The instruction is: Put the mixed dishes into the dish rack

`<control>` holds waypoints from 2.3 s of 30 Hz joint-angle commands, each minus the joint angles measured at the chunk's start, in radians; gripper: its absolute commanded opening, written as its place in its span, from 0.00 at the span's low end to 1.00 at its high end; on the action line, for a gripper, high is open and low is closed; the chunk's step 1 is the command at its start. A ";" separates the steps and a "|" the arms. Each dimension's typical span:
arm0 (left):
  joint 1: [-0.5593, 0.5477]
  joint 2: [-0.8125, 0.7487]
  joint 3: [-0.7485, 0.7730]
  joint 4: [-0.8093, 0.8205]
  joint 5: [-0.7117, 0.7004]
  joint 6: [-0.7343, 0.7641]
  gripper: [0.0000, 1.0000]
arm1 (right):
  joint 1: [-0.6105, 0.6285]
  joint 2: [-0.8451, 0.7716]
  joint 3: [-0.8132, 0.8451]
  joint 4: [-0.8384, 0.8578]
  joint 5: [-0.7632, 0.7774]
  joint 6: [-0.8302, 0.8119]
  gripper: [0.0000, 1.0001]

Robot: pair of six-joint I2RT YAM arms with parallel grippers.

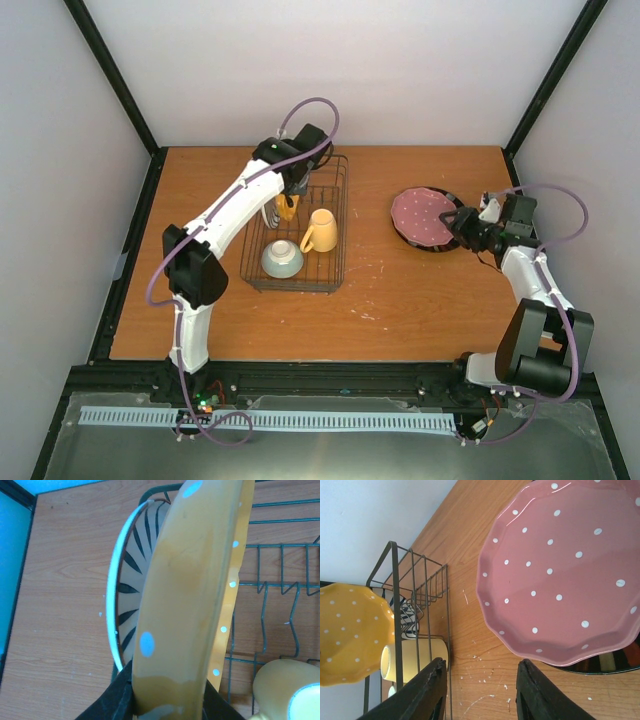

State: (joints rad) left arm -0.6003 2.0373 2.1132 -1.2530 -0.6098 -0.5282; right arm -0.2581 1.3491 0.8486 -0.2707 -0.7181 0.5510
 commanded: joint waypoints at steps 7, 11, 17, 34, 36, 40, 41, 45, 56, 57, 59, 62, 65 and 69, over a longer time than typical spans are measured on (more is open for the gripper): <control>0.001 -0.030 0.151 -0.065 -0.178 0.129 0.01 | 0.005 -0.019 -0.056 0.126 -0.060 0.056 0.34; -0.005 -0.007 0.150 -0.065 -0.169 0.146 0.00 | 0.008 -0.025 -0.052 0.120 -0.065 0.051 0.34; -0.021 0.010 0.148 -0.065 -0.156 0.134 0.01 | 0.007 -0.042 -0.057 0.106 -0.059 0.042 0.34; -0.049 0.023 0.200 -0.066 -0.162 0.145 0.01 | 0.008 -0.054 -0.060 0.099 -0.063 0.042 0.34; -0.054 0.031 0.182 -0.064 -0.148 0.134 0.01 | 0.009 -0.056 -0.059 0.095 -0.063 0.038 0.34; -0.057 0.040 0.148 -0.066 -0.131 0.110 0.01 | 0.008 -0.062 -0.060 0.088 -0.061 0.033 0.34; -0.059 0.042 0.142 -0.065 -0.126 0.105 0.01 | 0.009 -0.061 -0.061 0.088 -0.063 0.033 0.34; -0.062 0.045 0.122 -0.066 -0.116 0.090 0.01 | 0.009 -0.061 -0.063 0.088 -0.063 0.032 0.34; -0.067 0.070 0.080 -0.066 -0.103 0.066 0.01 | 0.010 -0.055 -0.069 0.087 -0.068 0.025 0.34; -0.067 0.067 0.079 -0.067 -0.108 0.063 0.01 | 0.010 -0.054 -0.069 0.087 -0.068 0.026 0.34; -0.067 0.054 0.082 -0.066 -0.127 0.059 0.01 | 0.010 -0.053 -0.072 0.093 -0.070 0.028 0.34; -0.065 0.033 0.089 -0.066 -0.145 0.047 0.01 | 0.010 -0.039 -0.078 0.123 -0.079 0.044 0.34; -0.059 0.023 0.080 -0.067 -0.130 0.021 0.01 | 0.020 -0.019 -0.082 0.162 -0.092 0.058 0.34; -0.050 0.021 0.034 -0.068 -0.096 -0.028 0.00 | 0.044 -0.004 -0.077 0.179 -0.095 0.059 0.33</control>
State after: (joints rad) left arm -0.6617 2.0933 2.1754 -1.3121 -0.6895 -0.4923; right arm -0.2401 1.3273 0.7784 -0.1406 -0.7971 0.6025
